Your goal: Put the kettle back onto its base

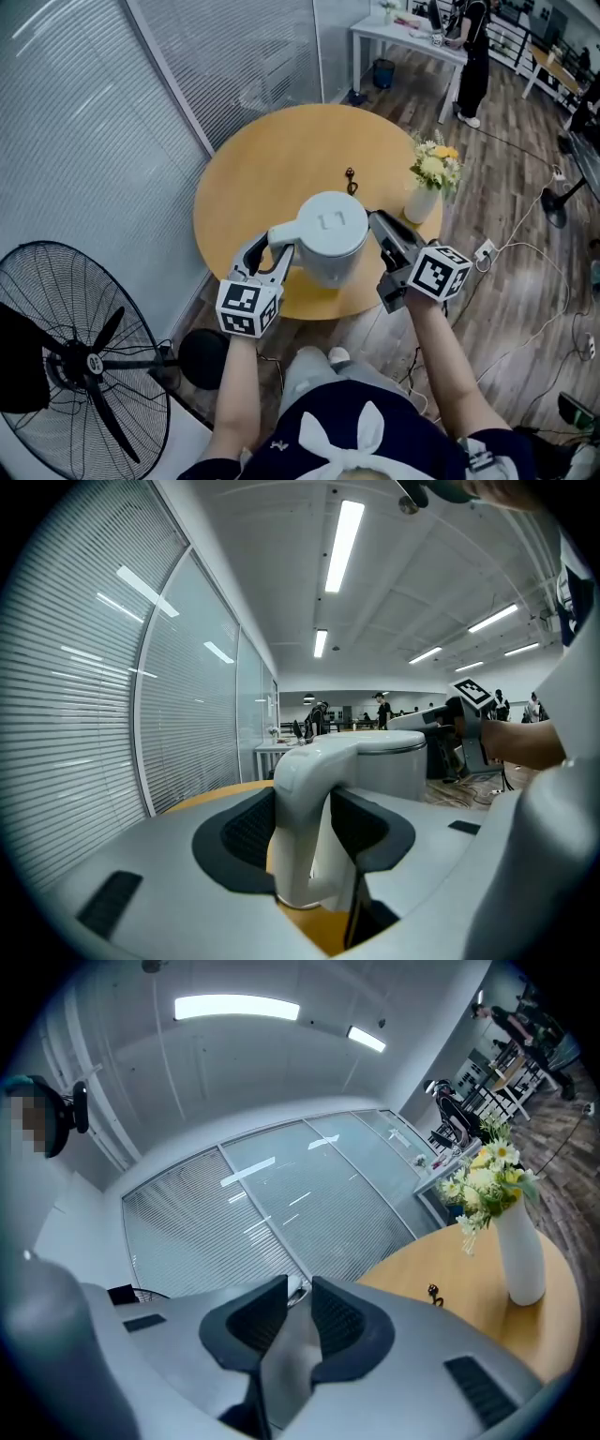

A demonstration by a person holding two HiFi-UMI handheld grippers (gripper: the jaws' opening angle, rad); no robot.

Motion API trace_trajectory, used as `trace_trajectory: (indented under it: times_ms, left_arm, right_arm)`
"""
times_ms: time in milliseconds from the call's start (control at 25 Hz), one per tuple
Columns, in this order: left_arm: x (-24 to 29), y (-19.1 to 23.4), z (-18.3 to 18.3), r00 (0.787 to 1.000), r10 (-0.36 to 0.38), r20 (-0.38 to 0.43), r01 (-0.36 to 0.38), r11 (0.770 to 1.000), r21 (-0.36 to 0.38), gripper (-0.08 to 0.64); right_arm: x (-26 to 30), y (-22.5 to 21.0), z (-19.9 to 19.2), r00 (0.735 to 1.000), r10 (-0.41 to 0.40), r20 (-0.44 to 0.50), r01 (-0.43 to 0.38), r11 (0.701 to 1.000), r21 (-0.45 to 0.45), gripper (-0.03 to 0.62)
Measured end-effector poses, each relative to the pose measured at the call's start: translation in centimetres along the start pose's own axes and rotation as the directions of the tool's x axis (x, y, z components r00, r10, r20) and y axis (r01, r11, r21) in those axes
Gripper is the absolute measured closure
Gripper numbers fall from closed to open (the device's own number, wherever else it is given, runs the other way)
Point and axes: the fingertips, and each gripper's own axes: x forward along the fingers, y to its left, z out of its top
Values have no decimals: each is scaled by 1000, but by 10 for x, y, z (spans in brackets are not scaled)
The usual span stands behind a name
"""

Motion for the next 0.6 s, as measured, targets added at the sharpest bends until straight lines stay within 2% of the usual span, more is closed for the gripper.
trace_trajectory:
  times_ms: [600]
  left_arm:
    - [32, 35, 15, 999, -37, 4, 37, 999, -13, 362]
  right_arm:
    - [39, -8, 20, 999, -20, 34, 20, 1000, 8, 523]
